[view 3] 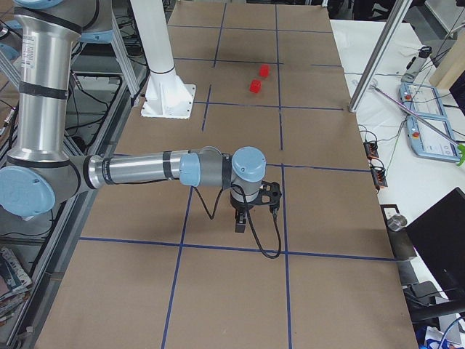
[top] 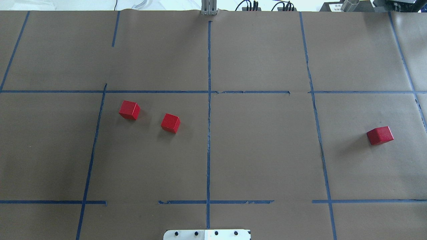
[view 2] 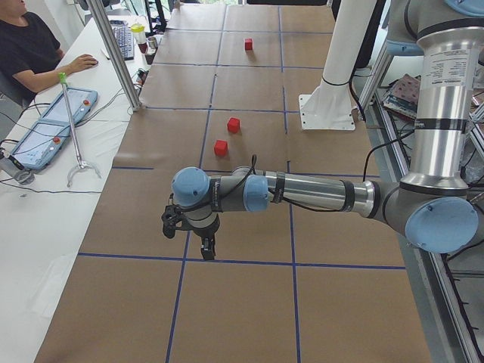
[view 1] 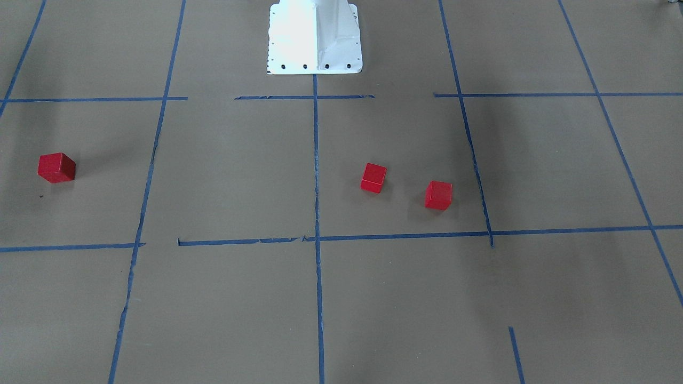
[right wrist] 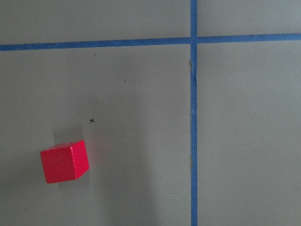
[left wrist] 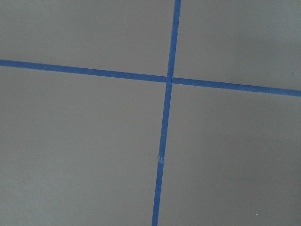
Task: Form red blocks into L shape at center
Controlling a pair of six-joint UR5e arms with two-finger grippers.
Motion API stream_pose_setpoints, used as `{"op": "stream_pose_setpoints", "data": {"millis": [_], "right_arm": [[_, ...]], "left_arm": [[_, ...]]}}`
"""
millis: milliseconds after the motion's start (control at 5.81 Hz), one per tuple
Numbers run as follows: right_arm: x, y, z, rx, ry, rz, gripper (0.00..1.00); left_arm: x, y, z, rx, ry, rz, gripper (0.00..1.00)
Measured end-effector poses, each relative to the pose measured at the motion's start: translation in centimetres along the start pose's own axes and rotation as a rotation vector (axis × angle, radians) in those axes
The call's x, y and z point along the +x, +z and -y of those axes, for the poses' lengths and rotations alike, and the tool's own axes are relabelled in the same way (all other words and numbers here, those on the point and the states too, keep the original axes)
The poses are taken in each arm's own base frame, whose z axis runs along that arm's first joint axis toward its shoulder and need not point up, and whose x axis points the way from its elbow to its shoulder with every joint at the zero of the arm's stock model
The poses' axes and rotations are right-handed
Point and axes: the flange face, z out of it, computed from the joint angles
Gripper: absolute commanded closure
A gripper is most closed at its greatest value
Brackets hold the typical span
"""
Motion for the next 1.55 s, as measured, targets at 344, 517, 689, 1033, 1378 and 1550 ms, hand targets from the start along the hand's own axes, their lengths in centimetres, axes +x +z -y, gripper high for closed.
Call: {"op": "stream_pose_setpoints", "data": {"millis": [344,517,689,1033,1378,1550], "right_arm": [[-1.6,1.0,0.4,-0.004,-0.052,0.005,0.00],[-3.3,2.1,0.8,0.000,-0.122,0.010,0.00],[-5.7,3.6,1.2,-0.012,-0.187,0.016,0.00],[-11.0,6.9,1.5,-0.029,-0.252,0.018,0.00],[-14.2,9.4,0.9,-0.001,-0.220,0.008,0.01],[-15.6,10.5,0.5,0.002,-0.170,0.012,0.01]], "left_arm": [[0.5,-0.3,-0.1,0.029,0.034,-0.005,0.00],[1.0,-0.1,0.1,0.041,0.060,-0.007,0.00],[1.7,0.1,0.3,0.055,0.092,-0.009,0.00],[2.0,0.2,0.4,0.066,0.113,-0.010,0.00],[2.1,0.2,0.4,0.067,0.115,-0.010,0.00],[2.1,0.2,0.4,0.068,0.116,-0.010,0.00]]}}
